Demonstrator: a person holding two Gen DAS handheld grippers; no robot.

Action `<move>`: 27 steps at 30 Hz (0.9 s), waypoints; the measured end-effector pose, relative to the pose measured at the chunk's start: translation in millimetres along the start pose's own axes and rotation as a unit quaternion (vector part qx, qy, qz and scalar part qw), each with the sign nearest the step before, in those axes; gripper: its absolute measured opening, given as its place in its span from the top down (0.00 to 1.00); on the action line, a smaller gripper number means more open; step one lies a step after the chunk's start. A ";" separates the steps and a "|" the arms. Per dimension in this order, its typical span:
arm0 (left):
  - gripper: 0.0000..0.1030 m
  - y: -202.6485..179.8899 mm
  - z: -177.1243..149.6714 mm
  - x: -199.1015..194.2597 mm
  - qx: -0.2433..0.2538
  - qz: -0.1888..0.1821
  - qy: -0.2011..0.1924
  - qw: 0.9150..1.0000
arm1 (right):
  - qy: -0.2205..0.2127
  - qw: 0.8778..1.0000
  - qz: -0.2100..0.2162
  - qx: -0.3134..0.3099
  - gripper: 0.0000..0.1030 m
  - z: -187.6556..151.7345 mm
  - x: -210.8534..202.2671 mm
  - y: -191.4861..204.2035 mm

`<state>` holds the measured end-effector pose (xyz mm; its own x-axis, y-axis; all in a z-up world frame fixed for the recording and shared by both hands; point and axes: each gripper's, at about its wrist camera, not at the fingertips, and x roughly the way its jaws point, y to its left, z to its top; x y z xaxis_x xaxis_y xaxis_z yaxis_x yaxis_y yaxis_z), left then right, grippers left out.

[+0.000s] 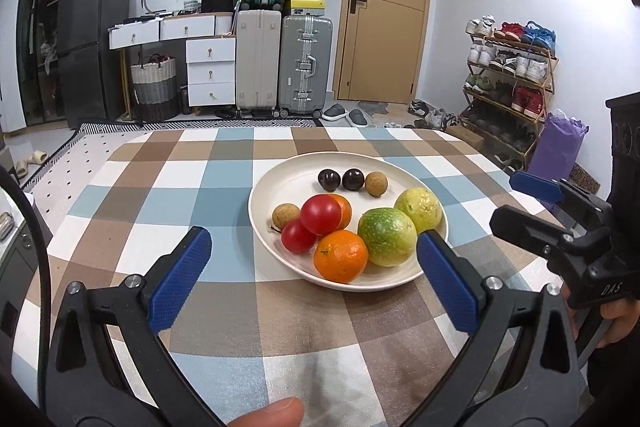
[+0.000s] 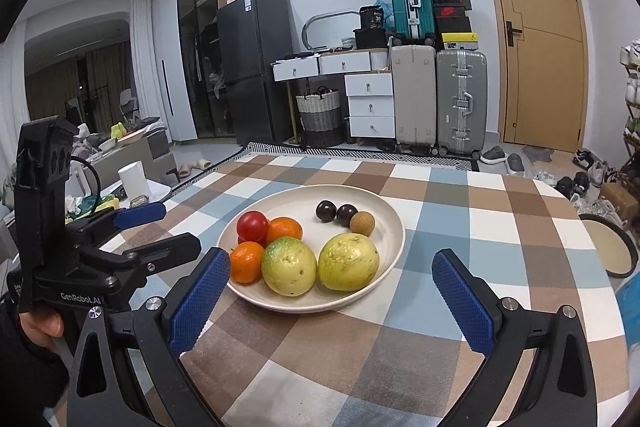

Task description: Organize fruits

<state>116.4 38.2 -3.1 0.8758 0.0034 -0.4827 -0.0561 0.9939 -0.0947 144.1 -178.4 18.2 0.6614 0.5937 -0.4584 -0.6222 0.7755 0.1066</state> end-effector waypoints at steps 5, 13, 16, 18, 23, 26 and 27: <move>0.00 0.5 1.0 1.0 -0.003 -0.003 -0.001 1.000 | -0.001 1.000 -0.002 -0.005 0.00 0.3 -1.3 2.4; 0.00 0.7 1.1 1.3 -0.003 -0.004 -0.001 1.000 | 0.001 1.000 0.000 -0.009 0.00 0.7 0.4 3.4; 0.00 0.7 1.1 1.3 -0.003 -0.004 -0.001 1.000 | 0.001 1.000 -0.001 -0.008 0.00 0.5 0.0 3.5; 0.00 0.7 1.1 1.2 -0.003 -0.003 -0.001 1.000 | 0.001 1.000 -0.001 -0.008 0.00 0.7 0.1 3.5; 0.00 0.9 1.2 1.2 -0.001 -0.002 -0.001 1.000 | 0.001 1.000 -0.001 -0.009 0.00 0.7 0.2 3.5; 0.00 1.1 1.2 1.4 -0.002 -0.004 -0.001 1.000 | 0.001 1.000 -0.001 -0.008 0.00 0.7 0.2 3.5; 0.00 1.0 1.2 1.3 -0.002 -0.003 0.000 1.000 | 0.002 1.000 -0.001 -0.008 0.00 0.7 0.3 3.5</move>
<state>118.0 39.4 -2.9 0.8765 -0.0017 -0.4813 -0.0535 0.9935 -0.1009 142.3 -175.3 19.0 0.6613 0.5915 -0.4613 -0.6279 0.7730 0.0910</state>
